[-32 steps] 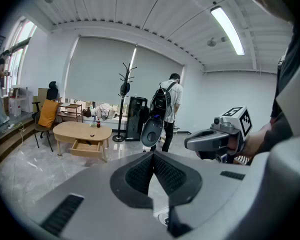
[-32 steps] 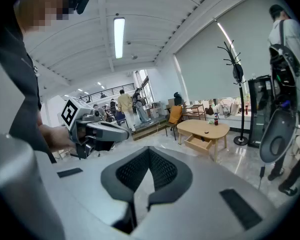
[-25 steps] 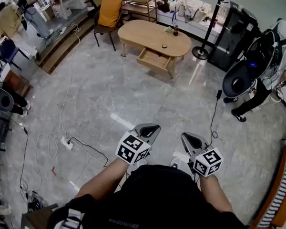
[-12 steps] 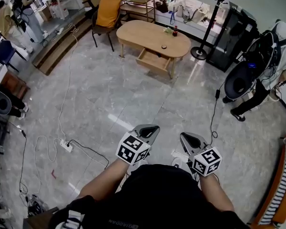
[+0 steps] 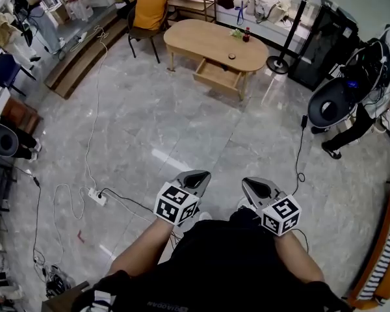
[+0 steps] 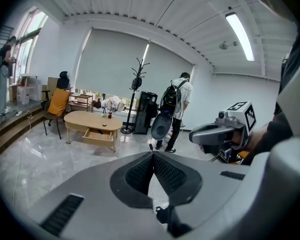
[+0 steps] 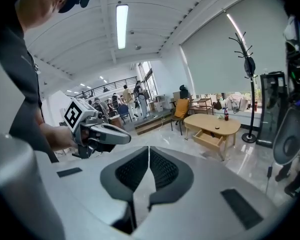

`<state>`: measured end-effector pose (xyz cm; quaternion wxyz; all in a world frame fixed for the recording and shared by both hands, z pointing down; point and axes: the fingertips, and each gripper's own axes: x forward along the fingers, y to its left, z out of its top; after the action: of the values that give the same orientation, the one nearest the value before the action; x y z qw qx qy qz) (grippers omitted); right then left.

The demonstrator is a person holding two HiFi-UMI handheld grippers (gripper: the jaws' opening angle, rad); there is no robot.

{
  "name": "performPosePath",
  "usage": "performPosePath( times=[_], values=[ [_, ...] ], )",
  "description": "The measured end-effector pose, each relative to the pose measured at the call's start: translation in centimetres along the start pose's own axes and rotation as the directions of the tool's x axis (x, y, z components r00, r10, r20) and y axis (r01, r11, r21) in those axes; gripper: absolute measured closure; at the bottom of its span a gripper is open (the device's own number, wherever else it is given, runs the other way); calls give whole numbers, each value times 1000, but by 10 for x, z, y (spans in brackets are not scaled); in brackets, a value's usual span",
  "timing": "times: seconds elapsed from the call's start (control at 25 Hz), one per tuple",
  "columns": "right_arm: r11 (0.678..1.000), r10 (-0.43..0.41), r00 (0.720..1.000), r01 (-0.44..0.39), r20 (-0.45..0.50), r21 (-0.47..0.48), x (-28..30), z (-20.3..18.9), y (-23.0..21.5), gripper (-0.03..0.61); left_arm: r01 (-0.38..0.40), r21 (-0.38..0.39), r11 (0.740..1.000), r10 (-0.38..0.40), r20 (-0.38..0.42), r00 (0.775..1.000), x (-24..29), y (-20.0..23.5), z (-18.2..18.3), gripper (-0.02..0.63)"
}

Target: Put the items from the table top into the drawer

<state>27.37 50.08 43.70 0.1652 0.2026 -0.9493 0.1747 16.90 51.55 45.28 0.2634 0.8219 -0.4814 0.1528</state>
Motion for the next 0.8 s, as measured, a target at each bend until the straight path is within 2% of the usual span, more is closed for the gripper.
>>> performPosePath(
  times=[0.24, 0.4, 0.52, 0.68, 0.8],
  values=[
    [1000, 12, 1000, -12, 0, -3, 29, 21, -35, 574, -35, -31, 999, 36, 7, 999, 16, 30, 12, 609],
    [999, 44, 999, -44, 13, -7, 56, 39, -68, 574, -57, -22, 998, 57, 3, 998, 38, 51, 33, 609],
    [997, 72, 997, -72, 15, -10, 77, 56, -104, 574, -82, -42, 996, 83, 10, 997, 61, 73, 59, 609],
    [995, 100, 995, -100, 30, -22, 99, 90, -156, 574, -89, -152, 984, 99, 63, 993, 98, 106, 109, 609],
    [994, 107, 994, -105, 34, -32, 107, 111, -196, 574, -107, -149, 983, 118, 69, 991, 129, 121, 138, 609]
  ],
)
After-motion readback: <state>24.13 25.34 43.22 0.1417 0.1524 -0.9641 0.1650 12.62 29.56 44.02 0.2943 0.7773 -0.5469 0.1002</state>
